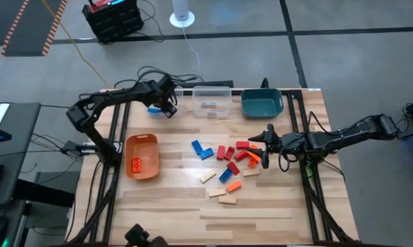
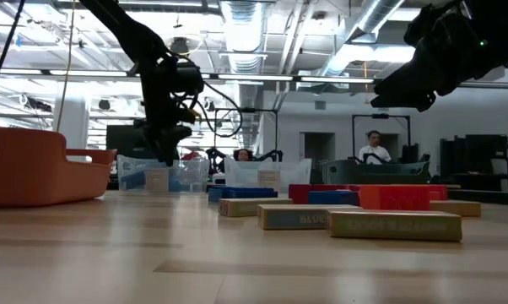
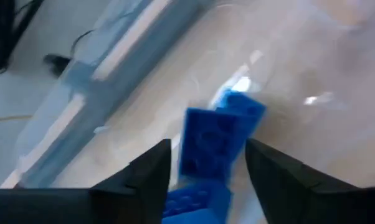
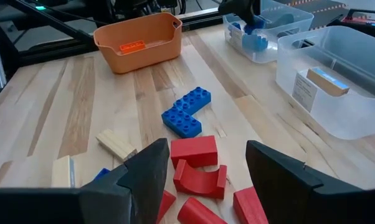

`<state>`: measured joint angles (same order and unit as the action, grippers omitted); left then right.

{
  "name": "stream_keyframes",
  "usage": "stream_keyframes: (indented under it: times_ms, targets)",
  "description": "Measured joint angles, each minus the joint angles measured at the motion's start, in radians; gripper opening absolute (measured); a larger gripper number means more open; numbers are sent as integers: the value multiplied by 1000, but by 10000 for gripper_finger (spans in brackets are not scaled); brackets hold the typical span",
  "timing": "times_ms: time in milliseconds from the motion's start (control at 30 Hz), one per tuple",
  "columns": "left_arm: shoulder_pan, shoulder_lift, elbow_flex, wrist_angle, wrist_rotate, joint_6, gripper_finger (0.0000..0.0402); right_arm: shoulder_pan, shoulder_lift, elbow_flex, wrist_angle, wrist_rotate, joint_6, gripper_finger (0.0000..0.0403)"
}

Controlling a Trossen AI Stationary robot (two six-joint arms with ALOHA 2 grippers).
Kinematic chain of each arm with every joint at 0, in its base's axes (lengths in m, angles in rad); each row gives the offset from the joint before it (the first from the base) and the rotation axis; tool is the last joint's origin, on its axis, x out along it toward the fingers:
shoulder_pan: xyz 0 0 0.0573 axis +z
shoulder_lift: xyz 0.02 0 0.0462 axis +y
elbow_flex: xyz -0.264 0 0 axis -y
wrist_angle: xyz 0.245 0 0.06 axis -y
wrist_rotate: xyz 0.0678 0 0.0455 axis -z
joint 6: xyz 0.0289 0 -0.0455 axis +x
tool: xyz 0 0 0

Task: Sort blocks
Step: Put the blue game piece into the left transparent bin

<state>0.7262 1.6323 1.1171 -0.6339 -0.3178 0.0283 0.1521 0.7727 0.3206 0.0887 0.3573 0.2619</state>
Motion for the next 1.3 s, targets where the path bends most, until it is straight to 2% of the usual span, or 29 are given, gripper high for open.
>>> stream_keyframes:
  times_ms: [100, 200, 300, 433, 600, 800, 933, 1100, 1300]
  targets:
    - [-22, -23, 27, -12, 4, 22, 231, 0, 0, 0, 0, 0, 1, 249]
    - [-71, -55, 59, -9, 43, 62, 242, 3, 0, 0, 1, 0, 3, 249]
    - [-173, -82, 75, 0, 92, 143, 243, 13, 0, 0, 1, 0, 3, 249]
    - [-360, -84, 75, 3, 103, 266, 244, 18, 0, 0, 10, 0, 2, 249]
    - [-510, -22, 75, 24, 109, 267, 241, 22, 0, 1, 53, 0, -5, 249]
    - [-557, 89, 94, 39, 163, 262, 227, 48, 0, 2, 77, 0, -24, 249]
    - [-582, 166, 156, 14, 163, 287, 225, 60, 0, 2, 77, 0, -24, 249]
    - [-603, 250, 286, -129, 168, 368, 224, 59, 0, 2, 71, 0, -25, 249]
    - [-604, 367, 411, -246, 243, 481, 224, 56, 0, 2, 68, 0, -27, 249]
